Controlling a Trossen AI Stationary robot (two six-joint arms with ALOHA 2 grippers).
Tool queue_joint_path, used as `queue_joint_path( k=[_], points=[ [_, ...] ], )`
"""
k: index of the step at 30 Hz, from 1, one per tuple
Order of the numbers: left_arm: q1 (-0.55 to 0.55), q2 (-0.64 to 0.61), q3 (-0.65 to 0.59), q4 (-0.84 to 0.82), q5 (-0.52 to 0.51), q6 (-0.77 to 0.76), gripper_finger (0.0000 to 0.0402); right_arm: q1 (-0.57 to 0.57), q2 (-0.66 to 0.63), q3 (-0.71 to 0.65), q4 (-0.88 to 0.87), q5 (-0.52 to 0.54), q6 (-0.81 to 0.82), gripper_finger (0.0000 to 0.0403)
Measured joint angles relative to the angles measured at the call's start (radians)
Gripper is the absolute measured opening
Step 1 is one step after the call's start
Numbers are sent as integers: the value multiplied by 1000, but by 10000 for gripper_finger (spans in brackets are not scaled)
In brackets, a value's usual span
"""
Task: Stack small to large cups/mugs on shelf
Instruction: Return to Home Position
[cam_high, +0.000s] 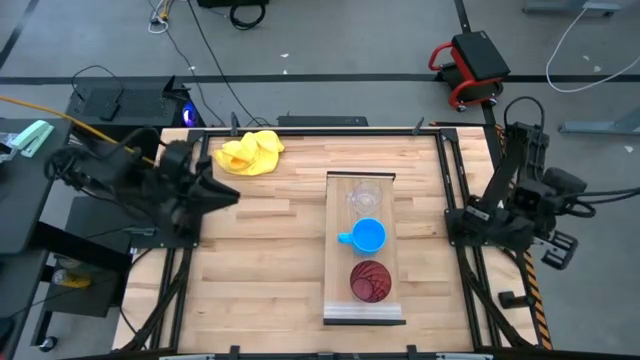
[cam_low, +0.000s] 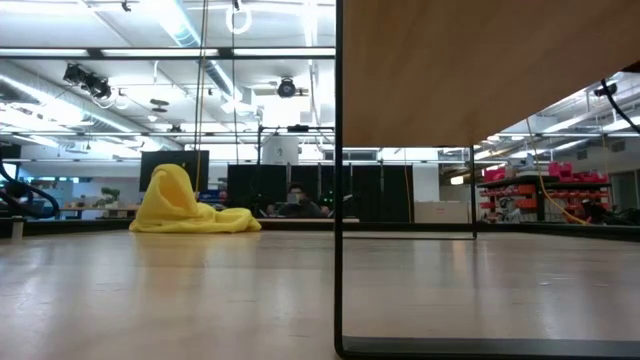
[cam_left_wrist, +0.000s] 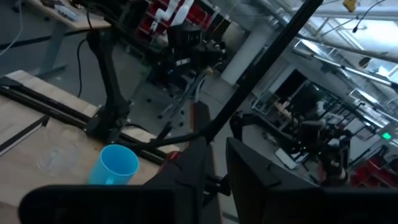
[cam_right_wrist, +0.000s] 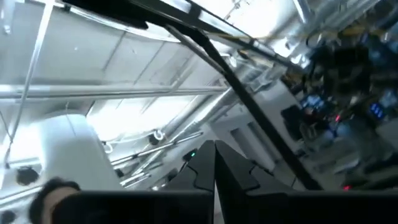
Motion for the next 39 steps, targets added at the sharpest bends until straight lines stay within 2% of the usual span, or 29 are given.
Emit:
queue_joint_path(
  k=[5,8,11,13,15,19,22,25,28,31,34,36,39],
  points=[
    [-3,-31,0,2,0,-4,75,0,7,0,-25,-38,154,12],
    [-4,-44,0,-1,48,-81,74,-1,29,6,-14,-279,159,13],
    [-3,-59,0,35,225,-97,71,1,63,78,-19,-500,138,14],
    [-4,-76,-1,94,321,-49,69,0,72,165,-48,-596,91,13],
    [-3,-96,-1,160,385,57,67,0,72,265,-166,-681,46,13],
    [-3,-155,0,186,518,219,70,0,75,480,-448,-711,-42,14],
    [-3,-201,0,181,529,258,74,-1,58,605,-593,-721,-93,15],
    [-3,-248,0,156,535,312,78,0,1,660,-715,-778,-132,16],
    [-3,-291,-29,154,540,356,76,0,-95,623,-755,-818,-185,16],
    [-3,-324,-117,186,556,335,73,0,-190,496,-699,-823,-196,16],
    [-3,-369,-259,292,563,294,70,0,-271,289,-518,-807,-185,16],
    [-3,-414,-361,376,603,281,69,0,-329,152,-378,-802,-173,16],
    [-2,-507,-470,445,624,335,70,-3,-429,5,-244,-760,-175,16]
  ],
)
